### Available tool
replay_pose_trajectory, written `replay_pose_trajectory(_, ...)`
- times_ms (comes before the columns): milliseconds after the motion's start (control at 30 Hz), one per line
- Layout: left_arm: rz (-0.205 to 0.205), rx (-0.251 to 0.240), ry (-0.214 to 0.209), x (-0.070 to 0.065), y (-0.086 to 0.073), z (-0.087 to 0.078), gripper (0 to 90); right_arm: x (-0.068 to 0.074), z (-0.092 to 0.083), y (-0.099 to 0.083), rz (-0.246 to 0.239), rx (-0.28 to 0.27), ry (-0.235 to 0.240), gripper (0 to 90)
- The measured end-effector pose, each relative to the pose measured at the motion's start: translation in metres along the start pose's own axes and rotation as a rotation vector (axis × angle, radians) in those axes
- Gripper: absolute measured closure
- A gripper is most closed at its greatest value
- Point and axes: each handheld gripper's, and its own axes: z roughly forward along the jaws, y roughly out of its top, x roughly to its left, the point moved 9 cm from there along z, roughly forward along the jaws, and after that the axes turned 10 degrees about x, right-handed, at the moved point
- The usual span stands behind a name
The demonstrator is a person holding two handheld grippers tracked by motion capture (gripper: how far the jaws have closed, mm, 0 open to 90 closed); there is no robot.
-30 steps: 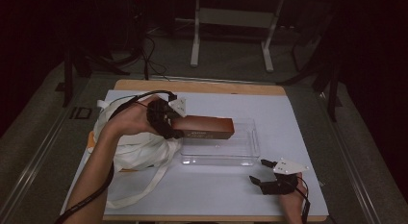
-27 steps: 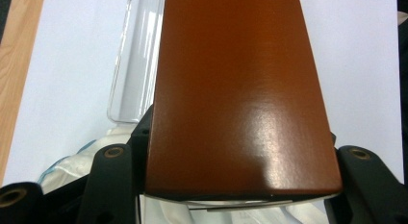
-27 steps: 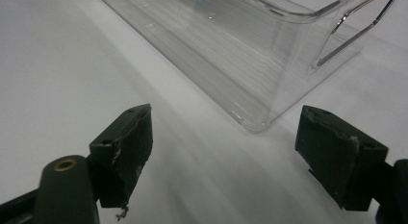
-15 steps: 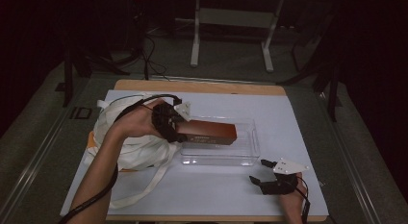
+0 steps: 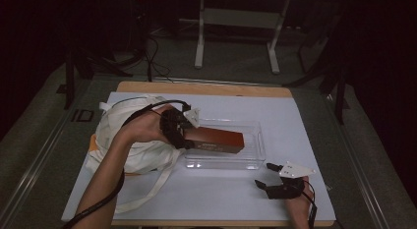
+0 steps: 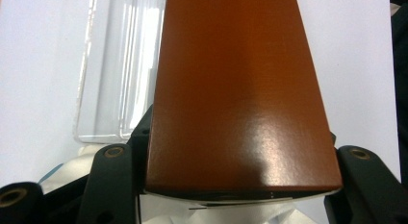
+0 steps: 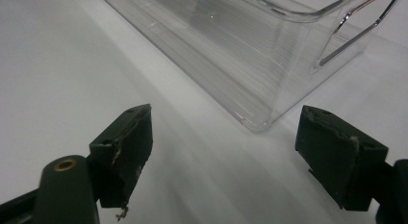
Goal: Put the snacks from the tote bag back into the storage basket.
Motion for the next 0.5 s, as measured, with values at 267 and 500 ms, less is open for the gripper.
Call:
replay_pose_trajectory(267, 0.017, 0.017, -0.010, -0.002, 0.004, 0.007, 43.6, 0.000, 0.000, 0.000, -0.001, 0.002, 0.002, 20.6)
replay_pose_trajectory(500, 0.029, 0.028, -0.017, -0.004, 0.007, 0.013, 43.6, 0.000, 0.000, 0.000, -0.001, 0.003, 0.001, 20.6)
